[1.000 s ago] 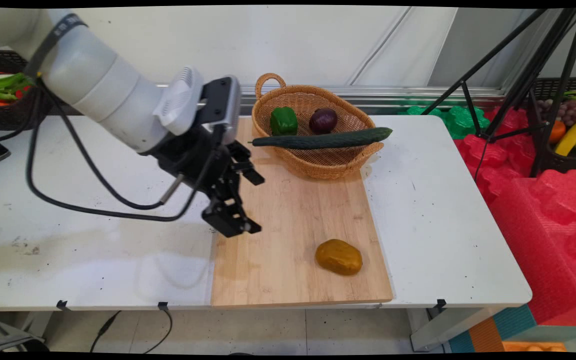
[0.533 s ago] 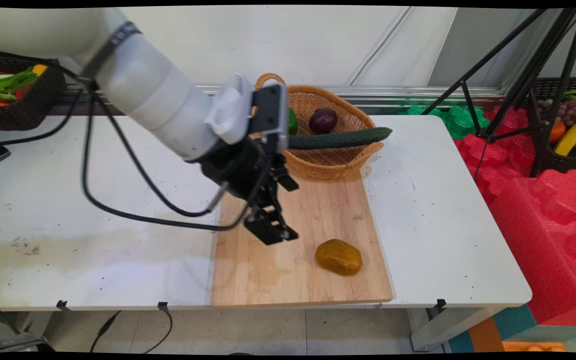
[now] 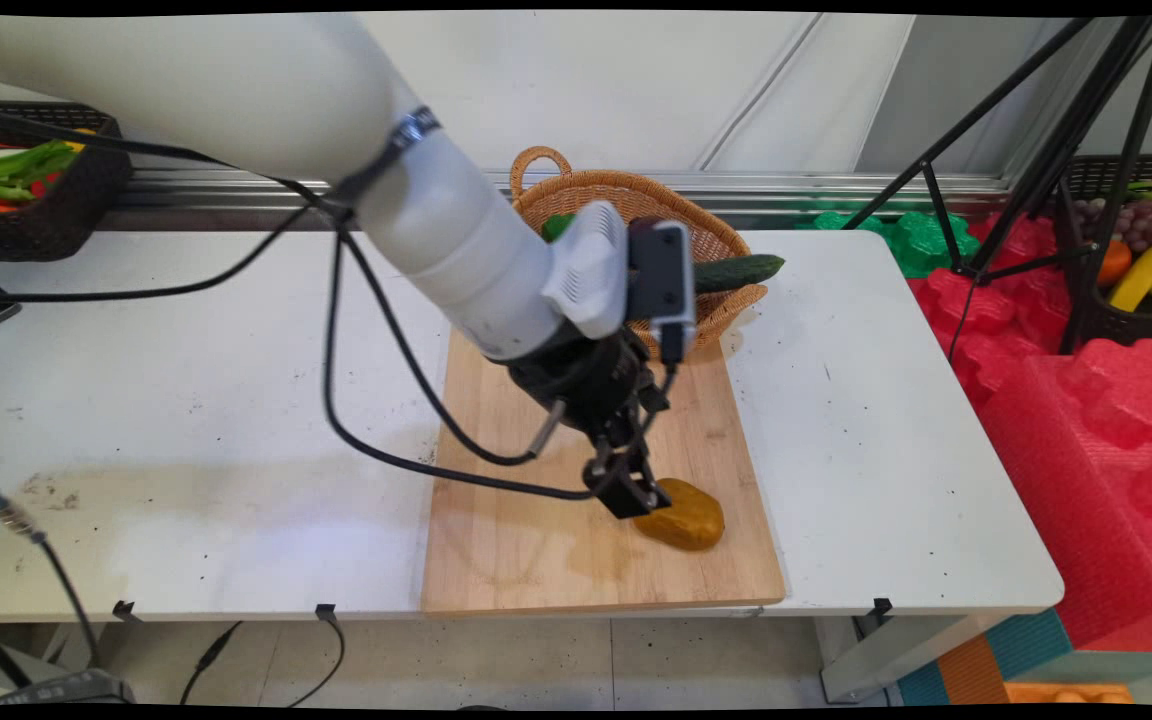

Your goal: Pick up the potato from the cutting board

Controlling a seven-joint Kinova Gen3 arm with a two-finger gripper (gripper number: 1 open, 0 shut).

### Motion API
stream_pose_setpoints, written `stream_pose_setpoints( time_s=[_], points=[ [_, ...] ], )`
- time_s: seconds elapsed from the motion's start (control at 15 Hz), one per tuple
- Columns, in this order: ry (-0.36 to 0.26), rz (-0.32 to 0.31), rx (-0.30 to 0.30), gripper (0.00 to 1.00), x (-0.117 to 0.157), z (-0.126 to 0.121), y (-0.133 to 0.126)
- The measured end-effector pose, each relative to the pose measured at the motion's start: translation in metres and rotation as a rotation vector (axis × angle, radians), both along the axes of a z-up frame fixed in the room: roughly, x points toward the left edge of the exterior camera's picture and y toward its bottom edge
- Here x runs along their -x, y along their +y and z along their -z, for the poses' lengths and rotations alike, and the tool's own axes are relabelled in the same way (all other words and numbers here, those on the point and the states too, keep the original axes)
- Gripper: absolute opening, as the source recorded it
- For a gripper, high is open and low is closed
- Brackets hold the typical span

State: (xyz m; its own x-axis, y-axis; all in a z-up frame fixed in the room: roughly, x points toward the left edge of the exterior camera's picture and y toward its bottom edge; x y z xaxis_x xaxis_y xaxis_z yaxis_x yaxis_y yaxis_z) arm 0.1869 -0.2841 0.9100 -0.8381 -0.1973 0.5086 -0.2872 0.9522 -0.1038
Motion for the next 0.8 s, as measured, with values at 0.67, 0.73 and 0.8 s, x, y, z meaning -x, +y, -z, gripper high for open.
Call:
stream_pose_setpoints(
  time_s=[0.67,0.73,0.8],
  points=[
    [-0.068,0.061,-0.019,1.0,0.045,0.054,-0.023],
    [-0.076,0.069,-0.02,1.0,0.048,0.059,-0.024],
    [-0.083,0.074,-0.02,1.0,0.052,0.065,-0.026]
  ],
)
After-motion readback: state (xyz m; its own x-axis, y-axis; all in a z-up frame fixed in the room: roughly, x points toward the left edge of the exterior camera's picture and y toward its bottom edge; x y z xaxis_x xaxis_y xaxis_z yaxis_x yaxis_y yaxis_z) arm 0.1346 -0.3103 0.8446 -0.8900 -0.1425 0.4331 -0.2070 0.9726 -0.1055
